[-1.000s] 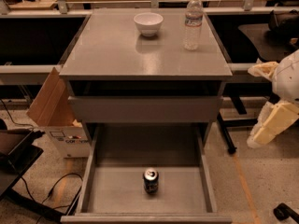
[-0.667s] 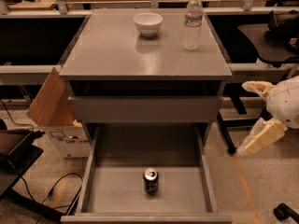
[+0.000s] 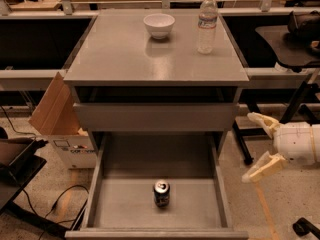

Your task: Pick pepsi can from middle drawer and place on counter

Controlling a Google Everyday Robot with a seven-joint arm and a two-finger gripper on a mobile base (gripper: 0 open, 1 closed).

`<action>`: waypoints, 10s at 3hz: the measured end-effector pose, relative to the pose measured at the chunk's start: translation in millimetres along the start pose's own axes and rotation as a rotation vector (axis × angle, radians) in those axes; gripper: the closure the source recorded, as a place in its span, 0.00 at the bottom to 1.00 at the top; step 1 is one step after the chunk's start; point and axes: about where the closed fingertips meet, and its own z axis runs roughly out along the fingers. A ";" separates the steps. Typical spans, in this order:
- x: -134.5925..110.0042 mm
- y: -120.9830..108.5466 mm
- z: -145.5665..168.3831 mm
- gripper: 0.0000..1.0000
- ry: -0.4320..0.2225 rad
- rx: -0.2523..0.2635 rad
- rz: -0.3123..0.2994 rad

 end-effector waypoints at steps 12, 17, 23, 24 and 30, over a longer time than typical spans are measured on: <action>138.4 101.0 347.0 0.87 -0.137 -0.280 0.236; -281.9 -86.6 172.8 1.00 -0.102 0.057 0.063; -340.3 -180.9 390.5 0.66 -0.177 0.104 0.293; -340.4 -179.7 392.2 0.44 -0.176 0.102 0.293; -379.0 -137.6 272.6 0.00 -0.109 -0.019 0.151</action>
Offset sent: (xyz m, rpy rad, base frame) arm 0.0057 0.0390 -0.1194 0.1455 0.0865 0.0454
